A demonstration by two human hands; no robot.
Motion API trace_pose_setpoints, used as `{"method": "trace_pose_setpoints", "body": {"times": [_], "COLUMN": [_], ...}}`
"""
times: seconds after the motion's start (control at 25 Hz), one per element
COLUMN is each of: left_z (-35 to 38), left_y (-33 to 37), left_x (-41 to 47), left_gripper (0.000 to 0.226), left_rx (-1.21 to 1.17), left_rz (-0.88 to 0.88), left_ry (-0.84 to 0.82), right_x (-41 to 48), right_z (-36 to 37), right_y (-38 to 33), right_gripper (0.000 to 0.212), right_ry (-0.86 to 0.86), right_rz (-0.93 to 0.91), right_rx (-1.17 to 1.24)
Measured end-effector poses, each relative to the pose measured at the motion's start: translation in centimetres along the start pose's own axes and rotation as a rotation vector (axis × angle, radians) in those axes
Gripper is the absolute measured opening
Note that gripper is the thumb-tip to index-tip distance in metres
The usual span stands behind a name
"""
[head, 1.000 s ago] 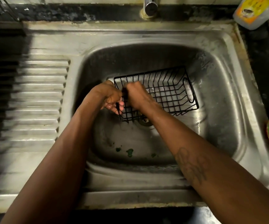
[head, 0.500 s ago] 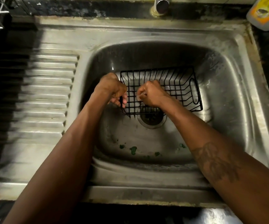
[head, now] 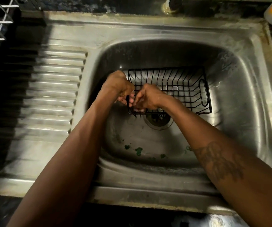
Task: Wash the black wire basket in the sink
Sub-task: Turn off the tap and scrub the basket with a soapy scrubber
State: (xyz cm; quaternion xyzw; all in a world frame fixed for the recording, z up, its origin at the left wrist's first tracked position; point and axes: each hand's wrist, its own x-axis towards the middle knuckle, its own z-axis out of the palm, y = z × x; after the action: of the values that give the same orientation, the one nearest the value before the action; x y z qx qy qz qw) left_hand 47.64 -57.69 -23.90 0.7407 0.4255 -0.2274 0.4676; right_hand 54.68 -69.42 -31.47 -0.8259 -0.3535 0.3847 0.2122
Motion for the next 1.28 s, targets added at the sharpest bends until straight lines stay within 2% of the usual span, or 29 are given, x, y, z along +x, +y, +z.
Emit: {"method": "trace_pose_setpoints", "body": {"times": [0.04, 0.08, 0.12, 0.2, 0.24, 0.28, 0.32, 0.36, 0.44, 0.48, 0.52, 0.56, 0.64, 0.68, 0.72, 0.76, 0.88, 0.92, 0.96, 1.08, 1.12, 1.16, 1.2, 1.28], "left_z": [0.0, -0.1, -0.1, 0.0, 0.2, 0.2, 0.2, 0.2, 0.1, 0.1, 0.0, 0.0, 0.0, 0.0, 0.0, 0.0, -0.1, -0.1, -0.1, 0.0, 0.0, 0.0, 0.0, 0.1], "left_y": [0.1, 0.1, 0.1, 0.0, -0.1, -0.1, -0.1, -0.2, -0.1, 0.0, 0.0, 0.0, 0.1, 0.0, -0.1, -0.2, -0.2, -0.2, -0.3, -0.4, -0.3, -0.4, -0.4, -0.5], "left_x": [-0.1, -0.2, -0.1, 0.0, 0.1, 0.3, 0.5, 0.6, 0.4, 0.3, 0.2, 0.1, 0.2, 0.3, 0.4, 0.5, 0.5, 0.5, 0.5, 0.7, 0.7, 0.9, 1.0, 1.1], "left_gripper": [0.02, 0.02, 0.019, 0.022, 0.024, 0.025, 0.025, 0.024, 0.022, 0.022, 0.022, 0.021, 0.02, 0.019, 0.017, 0.015, 0.01, 0.011, 0.012, 0.016, 0.017, 0.017, 0.017, 0.018], "left_rx": [0.004, 0.004, 0.002, -0.022, -0.029, -0.03, -0.032, -0.038, -0.022, -0.009, 0.001, 0.009, 0.012, 0.01, 0.008, 0.003, -0.015, -0.021, -0.028, -0.036, -0.03, -0.02, -0.008, 0.011], "left_rz": [-0.001, 0.0, 0.001, 0.006, 0.008, 0.01, 0.011, 0.009, 0.004, 0.001, -0.001, -0.003, -0.001, 0.002, 0.003, 0.003, 0.005, 0.008, 0.008, 0.005, 0.001, -0.003, -0.007, -0.016], "left_ry": [-0.001, 0.001, 0.006, 0.006, 0.002, 0.005, 0.016, 0.03, 0.04, 0.031, 0.017, 0.005, 0.001, 0.0, 0.001, 0.004, 0.019, 0.019, 0.02, 0.019, 0.017, 0.016, 0.019, 0.031], "right_x": [-0.7, -0.6, 0.0, 1.6, 2.2, 2.3, 2.3, 1.7, -0.3, -0.9, -1.0, -0.8, 0.1, 0.4, 0.7, 0.5, -1.4, -1.8, -1.9, -1.1, -0.9, -0.7, -0.8, -1.6], "right_z": [0.0, -0.1, -0.3, -0.7, -0.7, -0.7, -0.7, -0.7, -1.0, -1.2, -1.4, -1.6, -1.7, -1.7, -1.6, -1.7, -2.4, -2.6, -2.7, -3.0, -2.9, -2.8, -2.8, -2.6], "right_y": [-0.2, -0.1, 0.0, 0.0, 0.0, -0.3, -0.4, -0.5, -0.7, -0.6, -0.1, 0.2, 0.9, 1.0, 1.0, 1.0, 1.0, 1.2, 1.5, 2.0, 2.1, 2.1, 2.2, 2.6], "right_gripper": [0.013, 0.013, 0.013, 0.013, 0.012, 0.01, 0.008, 0.007, 0.014, 0.017, 0.017, 0.016, 0.014, 0.014, 0.014, 0.012, 0.012, 0.012, 0.011, 0.014, 0.02, 0.027, 0.03, 0.024], "right_ry": [-0.082, -0.071, 0.017, 0.335, 0.468, 0.526, 0.486, 0.354, -0.035, -0.165, -0.175, -0.076, 0.294, 0.423, 0.453, 0.389, -0.087, -0.154, -0.117, 0.359, 0.447, 0.444, 0.367, 0.096], "right_rz": [-0.007, -0.021, -0.04, -0.048, -0.02, 0.012, 0.029, 0.015, 0.008, 0.015, 0.023, 0.029, 0.021, 0.014, 0.01, 0.008, 0.086, 0.092, 0.079, 0.071, 0.068, 0.068, 0.067, 0.077], "right_rx": [-0.019, -0.03, -0.031, -0.015, 0.05, 0.144, 0.181, 0.149, -0.072, -0.133, -0.126, -0.071, 0.001, 0.01, 0.014, 0.0, -0.105, -0.115, -0.091, 0.033, 0.01, -0.05, -0.108, -0.136]}}
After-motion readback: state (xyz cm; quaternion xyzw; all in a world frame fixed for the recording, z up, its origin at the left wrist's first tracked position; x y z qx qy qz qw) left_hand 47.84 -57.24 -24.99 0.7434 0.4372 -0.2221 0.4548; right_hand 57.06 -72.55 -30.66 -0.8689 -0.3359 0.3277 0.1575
